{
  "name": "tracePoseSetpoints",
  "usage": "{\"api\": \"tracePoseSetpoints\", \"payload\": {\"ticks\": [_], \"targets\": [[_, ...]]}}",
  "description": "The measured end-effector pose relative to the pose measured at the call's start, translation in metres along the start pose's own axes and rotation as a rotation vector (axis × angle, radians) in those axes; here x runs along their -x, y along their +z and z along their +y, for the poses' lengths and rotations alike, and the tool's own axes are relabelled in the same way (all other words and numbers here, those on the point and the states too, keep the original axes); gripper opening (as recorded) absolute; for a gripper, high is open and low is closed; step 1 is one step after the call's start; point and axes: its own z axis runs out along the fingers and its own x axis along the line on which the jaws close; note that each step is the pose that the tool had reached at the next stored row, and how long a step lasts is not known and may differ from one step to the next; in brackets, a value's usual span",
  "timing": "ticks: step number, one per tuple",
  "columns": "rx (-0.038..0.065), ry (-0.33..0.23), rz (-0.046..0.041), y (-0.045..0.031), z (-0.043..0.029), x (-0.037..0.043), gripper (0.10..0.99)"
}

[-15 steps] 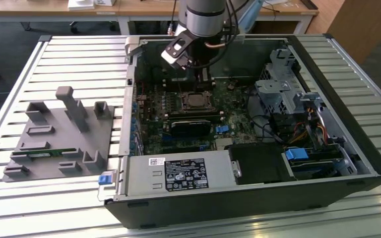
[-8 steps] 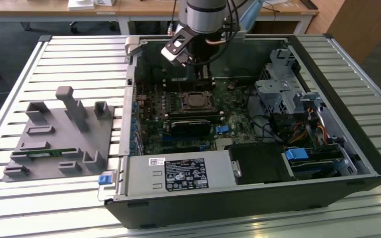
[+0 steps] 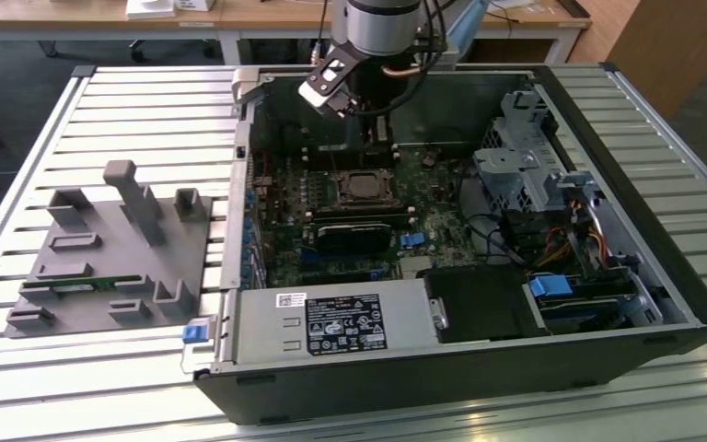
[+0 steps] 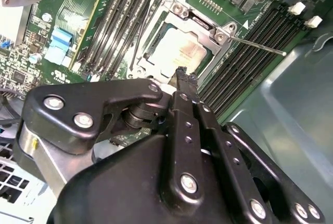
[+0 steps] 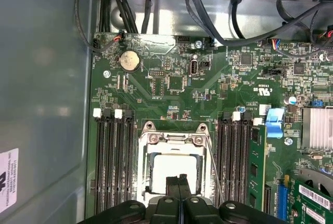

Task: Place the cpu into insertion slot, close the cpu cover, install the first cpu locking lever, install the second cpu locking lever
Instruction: 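Install the first cpu locking lever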

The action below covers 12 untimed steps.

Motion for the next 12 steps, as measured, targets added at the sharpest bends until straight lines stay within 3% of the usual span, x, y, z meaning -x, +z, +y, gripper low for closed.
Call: {"api": "tracePoseSetpoints", "payload": {"ticks": [8,12], "targets": [[0.000,-0.003,0.0003,-0.0036,0.0001,0.0000,0.106],[0.001,-0.048,0.0009,-0.0037,0.0001,0.0001,0.106]]}}
